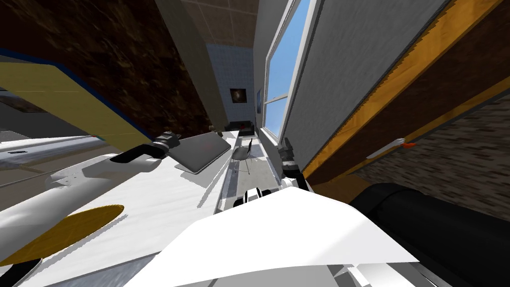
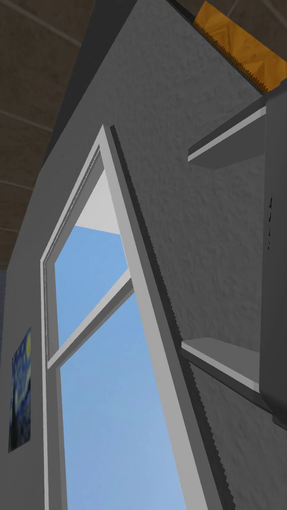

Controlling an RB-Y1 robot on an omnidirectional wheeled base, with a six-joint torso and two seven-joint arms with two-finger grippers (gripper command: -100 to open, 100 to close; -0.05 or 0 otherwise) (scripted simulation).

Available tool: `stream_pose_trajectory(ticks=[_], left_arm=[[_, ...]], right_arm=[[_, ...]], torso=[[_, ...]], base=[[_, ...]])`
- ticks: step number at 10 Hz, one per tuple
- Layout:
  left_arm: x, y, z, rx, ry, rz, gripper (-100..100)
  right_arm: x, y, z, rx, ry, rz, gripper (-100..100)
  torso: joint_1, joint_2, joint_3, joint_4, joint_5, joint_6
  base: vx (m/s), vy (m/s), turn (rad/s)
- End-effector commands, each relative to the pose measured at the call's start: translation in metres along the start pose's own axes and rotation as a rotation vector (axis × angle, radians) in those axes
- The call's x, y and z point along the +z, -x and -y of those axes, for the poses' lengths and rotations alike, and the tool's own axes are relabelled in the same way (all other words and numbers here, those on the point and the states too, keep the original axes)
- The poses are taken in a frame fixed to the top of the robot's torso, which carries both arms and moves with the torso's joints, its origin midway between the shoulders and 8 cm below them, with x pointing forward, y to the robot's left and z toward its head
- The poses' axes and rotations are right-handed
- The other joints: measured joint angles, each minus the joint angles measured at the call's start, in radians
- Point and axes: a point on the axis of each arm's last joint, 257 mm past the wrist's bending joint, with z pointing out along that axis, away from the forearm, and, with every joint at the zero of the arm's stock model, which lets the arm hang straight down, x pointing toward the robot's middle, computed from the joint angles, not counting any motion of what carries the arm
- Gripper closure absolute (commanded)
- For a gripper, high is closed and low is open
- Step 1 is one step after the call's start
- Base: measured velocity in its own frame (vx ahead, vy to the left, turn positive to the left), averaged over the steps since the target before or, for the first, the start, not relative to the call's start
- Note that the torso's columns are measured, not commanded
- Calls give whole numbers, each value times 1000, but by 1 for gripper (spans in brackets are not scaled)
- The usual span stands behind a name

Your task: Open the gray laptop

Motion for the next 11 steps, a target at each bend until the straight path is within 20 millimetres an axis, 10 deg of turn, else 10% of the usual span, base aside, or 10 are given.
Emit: stream_pose_trajectory(ticks=[1,6,10,11], left_arm=[[0,0,1,0,0,0,100],[-14,-25,-3,-108,-7,-26,100],[-31,-47,-46,-180,68,-37,100],[-29,-36,-30,-142,49,-42,-100]], right_arm=[[0,0,0,0,0,0,0],[0,0,0,0,0,0,0],[0,0,0,0,0,0,0],[0,0,0,0,0,0,0]], torso=[[1,2,1,1,0,0],[0,0,0,0,0,-2],[0,0,0,0,0,0],[1,-2,-1,-1,0,1]], base=[[-10,8,-34],[19,19,-87],[7,9,-72],[24,25,-66]])
